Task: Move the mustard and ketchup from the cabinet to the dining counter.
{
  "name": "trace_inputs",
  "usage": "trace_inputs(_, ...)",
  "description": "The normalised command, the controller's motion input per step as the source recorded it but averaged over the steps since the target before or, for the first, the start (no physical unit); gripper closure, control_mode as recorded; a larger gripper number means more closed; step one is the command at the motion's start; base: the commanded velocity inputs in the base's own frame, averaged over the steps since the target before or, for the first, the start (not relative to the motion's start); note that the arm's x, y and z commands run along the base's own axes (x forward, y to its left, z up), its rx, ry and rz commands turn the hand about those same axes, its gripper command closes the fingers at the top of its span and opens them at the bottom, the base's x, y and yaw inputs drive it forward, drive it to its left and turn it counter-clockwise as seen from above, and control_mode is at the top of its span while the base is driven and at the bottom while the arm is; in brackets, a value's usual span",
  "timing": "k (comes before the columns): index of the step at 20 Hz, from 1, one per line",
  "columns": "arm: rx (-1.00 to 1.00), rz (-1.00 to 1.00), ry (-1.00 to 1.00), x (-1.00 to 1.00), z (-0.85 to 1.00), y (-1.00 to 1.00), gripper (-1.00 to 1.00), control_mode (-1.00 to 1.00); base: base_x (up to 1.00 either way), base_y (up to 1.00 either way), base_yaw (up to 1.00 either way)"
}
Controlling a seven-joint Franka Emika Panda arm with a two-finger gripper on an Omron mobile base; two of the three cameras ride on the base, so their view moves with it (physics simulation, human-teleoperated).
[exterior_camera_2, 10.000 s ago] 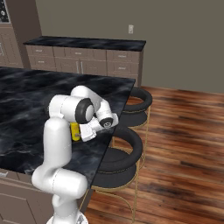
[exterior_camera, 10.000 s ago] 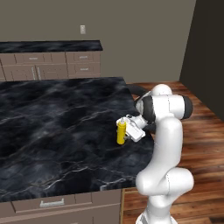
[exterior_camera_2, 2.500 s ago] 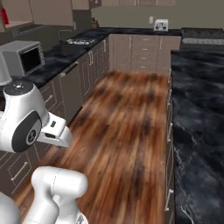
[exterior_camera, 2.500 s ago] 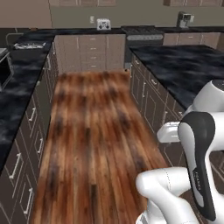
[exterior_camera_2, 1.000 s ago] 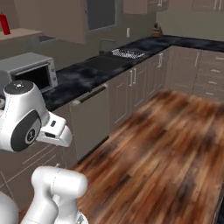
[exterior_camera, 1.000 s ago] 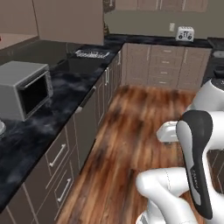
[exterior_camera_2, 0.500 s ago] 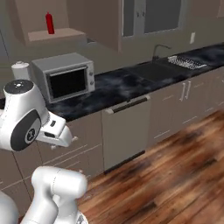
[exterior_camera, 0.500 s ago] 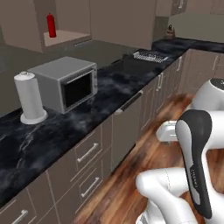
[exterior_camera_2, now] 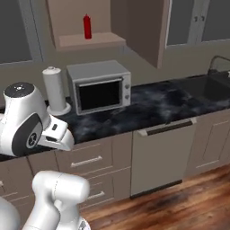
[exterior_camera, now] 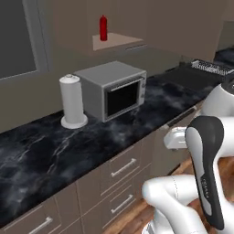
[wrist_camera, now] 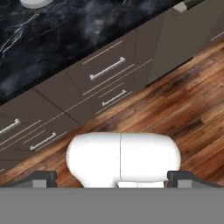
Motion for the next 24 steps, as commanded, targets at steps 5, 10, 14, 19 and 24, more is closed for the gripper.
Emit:
trace_inputs(5, 0.00, 0.00, 0.00, 0.00, 0.00, 0.00, -1.00, 1.00, 0.84, -0.01, 0.32)
trace_inputs(10, 0.00, 0.00, 0.00, 0.00, 0.00, 0.00, -1.00, 1.00, 0.70, -0.11, 0.38)
trace_inputs(14, 0.00, 0.00, 0.00, 0.00, 0.00, 0.00, -1.00, 1.00, 0.26, -0.25, 0.53)
trace_inputs(19, 0.00, 0.00, 0.00, 0.00, 0.00, 0.00, -1.00, 1.00, 0.17, -0.28, 0.53)
trace_inputs(24, 0.00, 0.00, 0.00, 0.00, 0.00, 0.00, -1.00, 1.00, 0.01, -0.60, 0.22)
